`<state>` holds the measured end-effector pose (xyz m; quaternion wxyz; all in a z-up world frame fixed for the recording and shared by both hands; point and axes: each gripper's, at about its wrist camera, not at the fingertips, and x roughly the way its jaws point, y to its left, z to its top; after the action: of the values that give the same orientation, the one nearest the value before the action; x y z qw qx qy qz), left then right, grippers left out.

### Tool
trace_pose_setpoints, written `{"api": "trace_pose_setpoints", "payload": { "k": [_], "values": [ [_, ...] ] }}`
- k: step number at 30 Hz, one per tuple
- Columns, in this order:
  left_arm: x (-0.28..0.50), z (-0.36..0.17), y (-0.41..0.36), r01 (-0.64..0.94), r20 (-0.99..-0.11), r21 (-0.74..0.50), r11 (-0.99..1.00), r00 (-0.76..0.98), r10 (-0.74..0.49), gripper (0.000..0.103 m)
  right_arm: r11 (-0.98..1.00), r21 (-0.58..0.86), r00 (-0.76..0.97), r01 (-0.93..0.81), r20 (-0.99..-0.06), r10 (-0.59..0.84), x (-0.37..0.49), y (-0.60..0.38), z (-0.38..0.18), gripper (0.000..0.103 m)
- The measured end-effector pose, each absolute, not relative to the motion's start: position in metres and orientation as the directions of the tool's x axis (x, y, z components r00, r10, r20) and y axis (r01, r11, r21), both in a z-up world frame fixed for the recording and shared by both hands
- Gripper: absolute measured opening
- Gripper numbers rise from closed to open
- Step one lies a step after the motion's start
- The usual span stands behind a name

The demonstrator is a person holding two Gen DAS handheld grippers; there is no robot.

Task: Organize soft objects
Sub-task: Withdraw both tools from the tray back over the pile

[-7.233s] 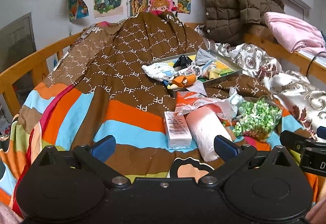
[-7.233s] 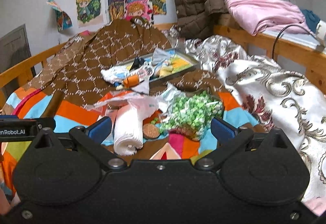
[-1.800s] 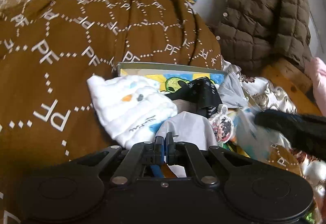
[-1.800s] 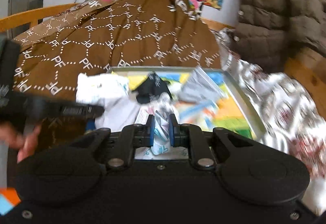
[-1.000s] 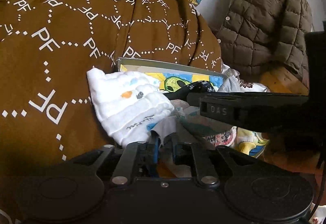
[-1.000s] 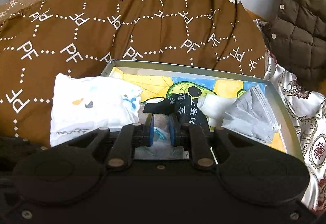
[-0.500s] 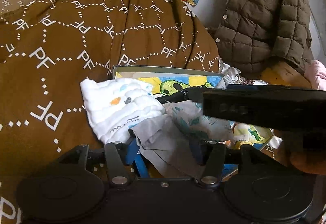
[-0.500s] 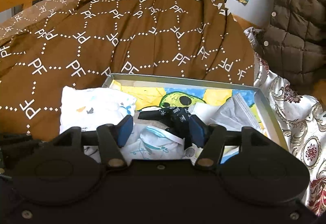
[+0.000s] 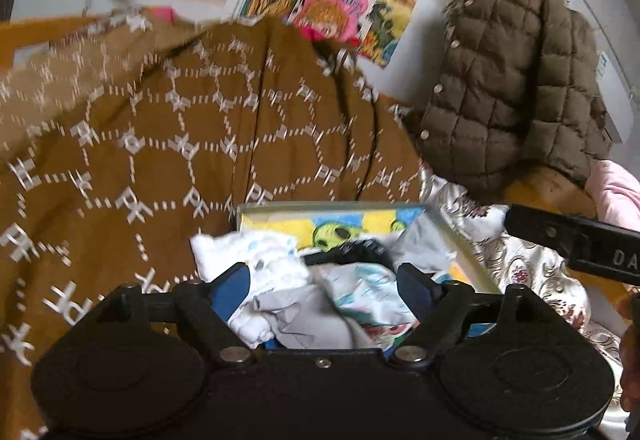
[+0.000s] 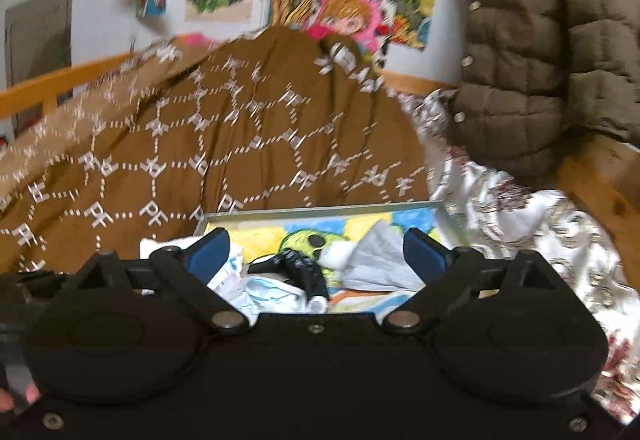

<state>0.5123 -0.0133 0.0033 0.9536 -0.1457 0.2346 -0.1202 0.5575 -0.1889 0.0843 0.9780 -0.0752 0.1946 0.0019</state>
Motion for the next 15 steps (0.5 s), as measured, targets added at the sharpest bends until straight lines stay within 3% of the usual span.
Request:
{"api": "trace_pose_setpoints", "payload": {
  "k": [8, 15],
  "values": [
    [0.447, 0.051, -0.027, 0.189, -0.355, -0.336, 0.923, 0.882, -0.31, 0.091, 0.996, -0.087, 0.944, 0.033, -0.323, -0.06, 0.476, -0.236, 0.126, 0.102],
    [0.371, 0.07, -0.04, 0.184, -0.329, -0.351, 0.918, 0.894, -0.305, 0.096, 0.997, -0.043, 0.952, 0.058, -0.297, -0.068, 0.396, -0.265, 0.144, 0.102]
  ]
}}
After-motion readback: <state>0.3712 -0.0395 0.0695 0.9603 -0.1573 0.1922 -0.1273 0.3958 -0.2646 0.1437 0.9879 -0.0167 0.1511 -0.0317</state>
